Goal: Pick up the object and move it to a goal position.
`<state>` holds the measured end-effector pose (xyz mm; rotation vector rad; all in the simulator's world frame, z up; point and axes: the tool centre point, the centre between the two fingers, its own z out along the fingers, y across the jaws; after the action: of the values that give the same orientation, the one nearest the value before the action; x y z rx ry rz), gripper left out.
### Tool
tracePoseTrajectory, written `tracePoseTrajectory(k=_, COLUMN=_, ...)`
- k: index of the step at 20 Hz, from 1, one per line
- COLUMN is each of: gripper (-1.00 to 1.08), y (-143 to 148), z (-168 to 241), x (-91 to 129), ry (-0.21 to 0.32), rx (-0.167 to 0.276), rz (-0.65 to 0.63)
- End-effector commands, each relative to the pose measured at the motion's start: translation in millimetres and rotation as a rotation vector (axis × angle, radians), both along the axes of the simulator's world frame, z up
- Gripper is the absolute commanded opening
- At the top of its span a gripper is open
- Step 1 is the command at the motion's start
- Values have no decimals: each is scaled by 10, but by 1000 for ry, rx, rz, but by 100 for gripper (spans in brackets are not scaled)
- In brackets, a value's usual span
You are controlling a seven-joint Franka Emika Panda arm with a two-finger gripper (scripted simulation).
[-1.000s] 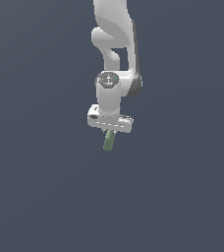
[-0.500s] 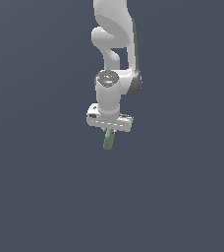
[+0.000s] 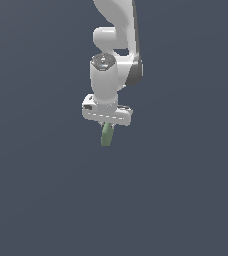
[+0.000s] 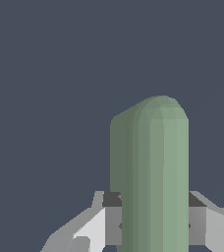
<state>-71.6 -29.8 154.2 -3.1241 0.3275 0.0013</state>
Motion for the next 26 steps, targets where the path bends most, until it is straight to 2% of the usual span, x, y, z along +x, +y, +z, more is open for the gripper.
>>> tracePoseTrajectory(k=1, gripper=-100, y=-68, z=215, x=-14, ry=-1, rx=0, rz=0)
tracePoseTrajectory(k=15, gripper=-100, y=-514, z=1587, x=-82, ry=-1, rx=1, rz=0)
tracePoseTrajectory(k=26, gripper=-100, y=-683, z=2096, x=-75, ry=-1, rx=-1, rz=0)
